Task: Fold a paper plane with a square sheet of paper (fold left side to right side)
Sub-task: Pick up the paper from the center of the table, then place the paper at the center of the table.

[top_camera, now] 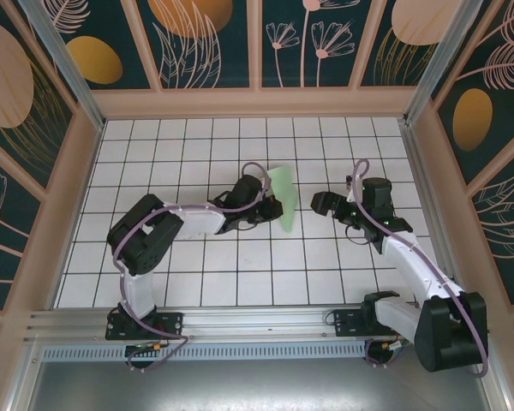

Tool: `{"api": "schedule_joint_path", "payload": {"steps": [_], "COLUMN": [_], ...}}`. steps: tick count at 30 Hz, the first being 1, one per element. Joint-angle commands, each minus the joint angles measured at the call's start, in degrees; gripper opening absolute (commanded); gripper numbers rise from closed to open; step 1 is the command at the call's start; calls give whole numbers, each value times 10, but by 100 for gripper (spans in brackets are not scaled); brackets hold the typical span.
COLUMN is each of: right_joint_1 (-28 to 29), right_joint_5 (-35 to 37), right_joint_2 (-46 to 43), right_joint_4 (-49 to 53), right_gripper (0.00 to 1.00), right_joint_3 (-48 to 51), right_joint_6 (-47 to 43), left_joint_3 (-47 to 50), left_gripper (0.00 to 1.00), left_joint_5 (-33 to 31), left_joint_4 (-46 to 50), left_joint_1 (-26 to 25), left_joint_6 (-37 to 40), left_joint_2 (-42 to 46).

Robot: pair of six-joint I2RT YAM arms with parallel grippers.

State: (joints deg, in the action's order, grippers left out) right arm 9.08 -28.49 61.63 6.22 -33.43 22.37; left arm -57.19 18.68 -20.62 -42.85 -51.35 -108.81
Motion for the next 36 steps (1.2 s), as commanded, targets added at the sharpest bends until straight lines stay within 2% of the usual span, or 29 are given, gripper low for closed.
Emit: {"api": "schedule_joint_path", "payload": {"steps": [1, 4, 11, 20, 27, 31, 36], "right_joint_1": [-9, -9, 6, 36, 54, 61, 60], "right_joint_5": [-136, -182, -233, -261, -285, -292, -275], "right_joint_2": [28, 65, 167, 284, 337, 353, 358], "right_joint_4": [-79, -109, -182, -266, -304, -311, -297], "right_gripper": [96, 95, 88, 80, 75, 66, 50], "right_joint_3": [11, 9, -2, -17, -39, -50, -52], "right_joint_6": [-21, -33, -41, -41, -40, -38, -46], "left_joint_3": [45, 78, 118, 141, 144, 147, 148], "left_gripper": [6, 6, 6, 6, 6, 6, 7], "left_joint_5": [50, 89, 160, 206, 225, 234, 242], "left_joint_4": [-63, -86, -103, -129, -135, -140, -139], "left_joint_1": [23, 38, 54, 58, 58, 58, 58], "left_joint_6": [36, 46, 73, 76, 77, 76, 75], "left_joint_2": [36, 51, 65, 58, 54, 51, 42]}}
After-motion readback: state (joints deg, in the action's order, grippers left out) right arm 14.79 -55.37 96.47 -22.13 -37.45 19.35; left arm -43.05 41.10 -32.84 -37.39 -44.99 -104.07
